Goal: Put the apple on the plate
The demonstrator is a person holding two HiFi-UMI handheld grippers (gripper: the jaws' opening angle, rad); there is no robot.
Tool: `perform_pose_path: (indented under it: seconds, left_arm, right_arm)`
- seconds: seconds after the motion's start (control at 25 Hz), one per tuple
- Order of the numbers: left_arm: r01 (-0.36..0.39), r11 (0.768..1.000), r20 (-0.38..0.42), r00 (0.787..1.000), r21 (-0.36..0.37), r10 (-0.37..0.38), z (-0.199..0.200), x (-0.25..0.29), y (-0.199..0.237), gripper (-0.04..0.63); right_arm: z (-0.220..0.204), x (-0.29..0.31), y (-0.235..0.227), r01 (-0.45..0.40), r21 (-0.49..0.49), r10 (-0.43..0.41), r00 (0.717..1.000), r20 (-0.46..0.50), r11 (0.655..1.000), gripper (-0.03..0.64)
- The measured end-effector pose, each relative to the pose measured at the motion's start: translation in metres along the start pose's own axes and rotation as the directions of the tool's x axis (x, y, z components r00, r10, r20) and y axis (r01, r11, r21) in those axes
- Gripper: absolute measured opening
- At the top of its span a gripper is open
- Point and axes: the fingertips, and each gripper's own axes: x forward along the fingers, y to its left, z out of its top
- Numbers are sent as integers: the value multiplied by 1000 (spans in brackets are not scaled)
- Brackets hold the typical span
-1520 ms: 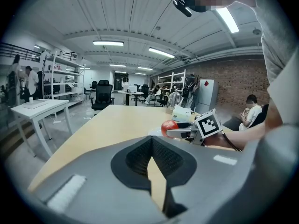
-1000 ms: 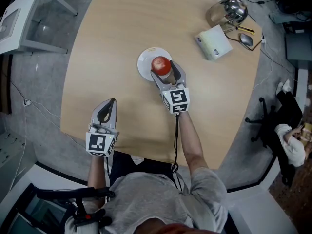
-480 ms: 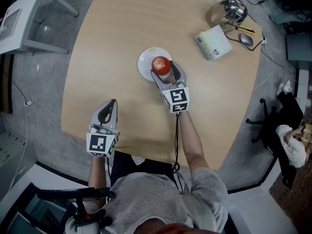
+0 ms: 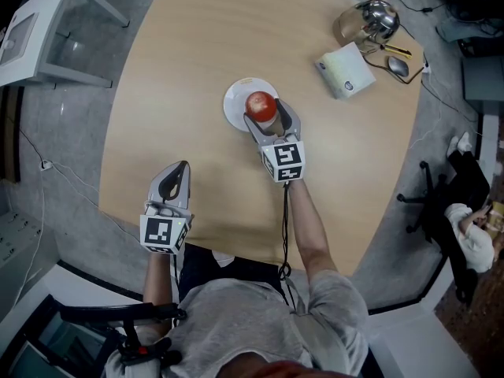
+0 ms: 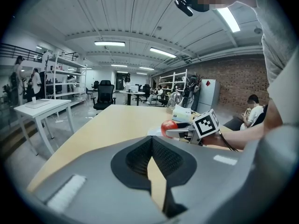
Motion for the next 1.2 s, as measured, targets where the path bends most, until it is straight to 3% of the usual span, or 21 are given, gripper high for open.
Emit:
perform_pose_path:
  seconds: [1.2]
  left_arm:
    - [25,999,83,996,30,-28,40,-34,-3,18]
  right_arm:
    - [40,-39,10,47,-36,-46,999,27,998,382]
